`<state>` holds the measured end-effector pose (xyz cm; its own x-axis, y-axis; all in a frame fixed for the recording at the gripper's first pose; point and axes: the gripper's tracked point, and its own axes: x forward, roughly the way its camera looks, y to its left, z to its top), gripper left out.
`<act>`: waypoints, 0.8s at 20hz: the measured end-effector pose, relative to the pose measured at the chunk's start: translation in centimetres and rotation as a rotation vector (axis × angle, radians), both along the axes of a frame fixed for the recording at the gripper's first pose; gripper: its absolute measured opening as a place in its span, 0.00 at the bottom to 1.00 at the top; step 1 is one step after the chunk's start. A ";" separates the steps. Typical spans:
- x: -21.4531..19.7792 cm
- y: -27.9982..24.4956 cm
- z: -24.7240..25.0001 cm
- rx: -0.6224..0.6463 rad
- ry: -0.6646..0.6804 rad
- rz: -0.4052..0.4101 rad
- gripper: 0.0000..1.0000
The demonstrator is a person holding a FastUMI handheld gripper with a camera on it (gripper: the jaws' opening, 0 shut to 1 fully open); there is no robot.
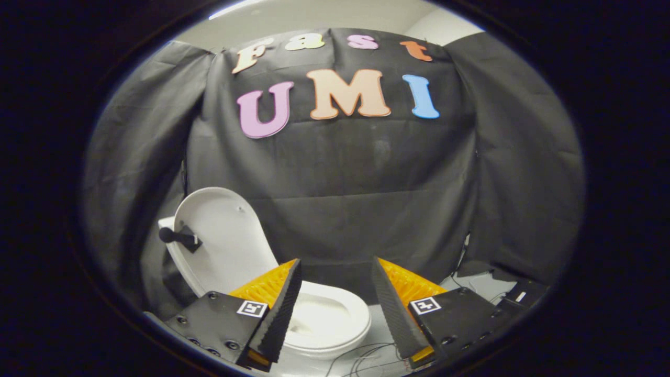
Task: Open the toilet lid.
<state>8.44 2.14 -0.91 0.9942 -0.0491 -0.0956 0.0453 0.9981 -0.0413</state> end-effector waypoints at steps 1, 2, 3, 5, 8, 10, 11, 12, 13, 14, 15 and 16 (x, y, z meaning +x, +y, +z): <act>-0.1 -0.3 0.0 -0.024 0.001 0.014 0.84; 0.0 -0.4 -0.1 -0.024 -0.005 0.031 0.84; 0.0 -0.8 0.0 -0.014 -0.012 0.030 0.84; -0.3 -1.3 0.0 -0.009 -0.021 0.027 0.85; -1.1 -2.0 0.3 -0.031 -0.030 0.030 0.85; -1.5 -2.1 1.4 0.003 -0.067 0.052 0.85; -1.7 -2.4 1.9 0.010 -0.089 0.040 0.85; -1.7 -2.9 1.9 0.014 -0.094 0.023 0.85; -2.0 -3.2 1.2 0.021 -0.080 0.010 0.85; -2.6 -3.0 0.5 0.032 -0.056 0.017 0.85; -3.0 -2.3 0.1 0.042 -0.042 0.039 0.85; -3.5 -2.2 -0.3 0.037 -0.030 0.046 0.85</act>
